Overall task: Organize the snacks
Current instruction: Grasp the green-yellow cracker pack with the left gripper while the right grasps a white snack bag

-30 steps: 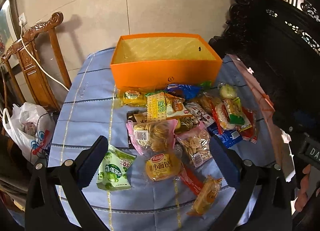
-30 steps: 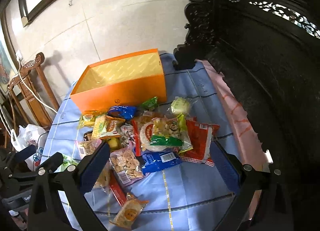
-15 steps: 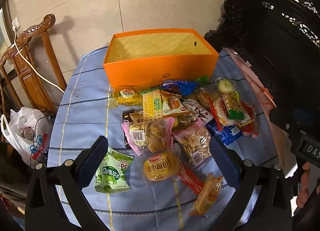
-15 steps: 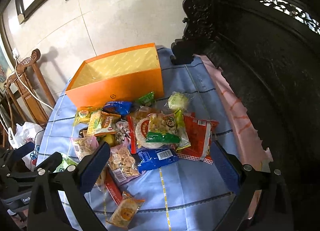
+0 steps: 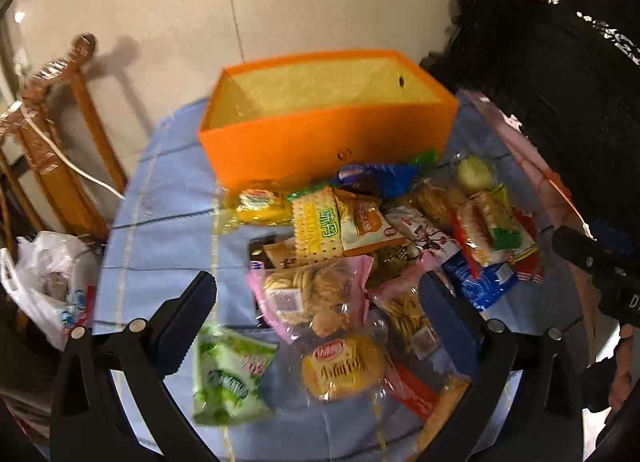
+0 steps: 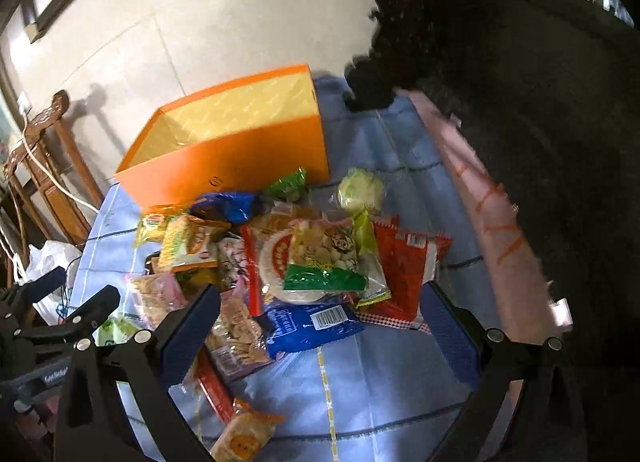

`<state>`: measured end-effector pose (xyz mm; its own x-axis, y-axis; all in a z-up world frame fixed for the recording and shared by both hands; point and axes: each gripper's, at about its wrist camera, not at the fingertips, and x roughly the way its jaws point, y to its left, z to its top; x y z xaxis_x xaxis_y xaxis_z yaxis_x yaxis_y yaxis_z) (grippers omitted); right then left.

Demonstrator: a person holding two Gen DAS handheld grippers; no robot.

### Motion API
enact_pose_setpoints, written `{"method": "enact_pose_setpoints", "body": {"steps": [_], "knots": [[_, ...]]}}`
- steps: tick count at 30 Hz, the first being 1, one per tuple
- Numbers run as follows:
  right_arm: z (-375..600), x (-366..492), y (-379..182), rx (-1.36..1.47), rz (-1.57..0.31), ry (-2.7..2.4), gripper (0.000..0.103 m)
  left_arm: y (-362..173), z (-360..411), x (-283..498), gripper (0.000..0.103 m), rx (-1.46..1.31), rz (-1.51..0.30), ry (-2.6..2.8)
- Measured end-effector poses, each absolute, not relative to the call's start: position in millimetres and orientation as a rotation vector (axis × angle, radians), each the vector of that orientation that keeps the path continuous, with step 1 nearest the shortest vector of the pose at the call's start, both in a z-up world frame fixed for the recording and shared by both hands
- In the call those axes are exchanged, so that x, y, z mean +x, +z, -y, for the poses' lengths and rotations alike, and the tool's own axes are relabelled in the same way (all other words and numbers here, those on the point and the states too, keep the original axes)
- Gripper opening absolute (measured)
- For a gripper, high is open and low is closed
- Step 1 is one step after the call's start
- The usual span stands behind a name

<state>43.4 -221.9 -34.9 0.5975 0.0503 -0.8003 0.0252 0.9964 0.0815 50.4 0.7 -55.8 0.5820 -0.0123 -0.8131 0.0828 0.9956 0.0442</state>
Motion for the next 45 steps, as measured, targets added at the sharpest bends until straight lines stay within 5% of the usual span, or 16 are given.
{"method": "enact_pose_setpoints", "body": {"steps": [17, 19, 20, 22, 23, 27, 34, 35, 36, 45], "knots": [[243.6, 139.4, -121.6, 0.217, -0.980, 0.016, 0.099, -156.2, -16.9, 171.8, 0.099, -0.097, -1.094, -0.155], [249.4, 138.7, -128.2, 0.282, -0.988, 0.040, 0.100, -161.7, -15.6, 171.3, 0.090, -0.149, -1.087, -0.178], [248.4, 137.4, -127.8, 0.285, -0.996, 0.043, 0.093, -163.4, -15.0, 170.2, 0.077, -0.175, -1.083, -0.209], [240.1, 134.5, -119.4, 0.262, -1.002, 0.069, 0.071, -164.9, -15.9, 169.1, 0.069, -0.198, -1.080, -0.218], [234.7, 131.1, -113.8, 0.212, -0.995, 0.046, 0.049, -164.9, -18.0, 169.2, 0.066, -0.196, -1.075, -0.220], [235.3, 118.3, -104.0, 0.231, -1.010, 0.077, 0.039, -162.1, -29.9, 162.1, 0.053, -0.327, -1.112, -0.259], [240.6, 91.7, -76.0, 0.271, -0.976, 0.086, 0.034, -133.3, -22.1, 132.4, 0.047, -0.251, -1.064, -0.288], [241.4, 89.3, -69.3, 0.273, -0.961, 0.089, 0.030, -129.0, -25.1, 129.3, 0.047, -0.267, -1.057, -0.290], [242.3, 86.4, -59.6, 0.268, -0.941, 0.092, 0.015, -126.3, -26.7, 127.8, 0.047, -0.266, -1.054, -0.284], [243.3, 73.3, -25.8, 0.294, -0.863, 0.132, 0.015, -60.5, -52.2, 88.5, 0.047, -0.285, -0.916, -0.308]]}}
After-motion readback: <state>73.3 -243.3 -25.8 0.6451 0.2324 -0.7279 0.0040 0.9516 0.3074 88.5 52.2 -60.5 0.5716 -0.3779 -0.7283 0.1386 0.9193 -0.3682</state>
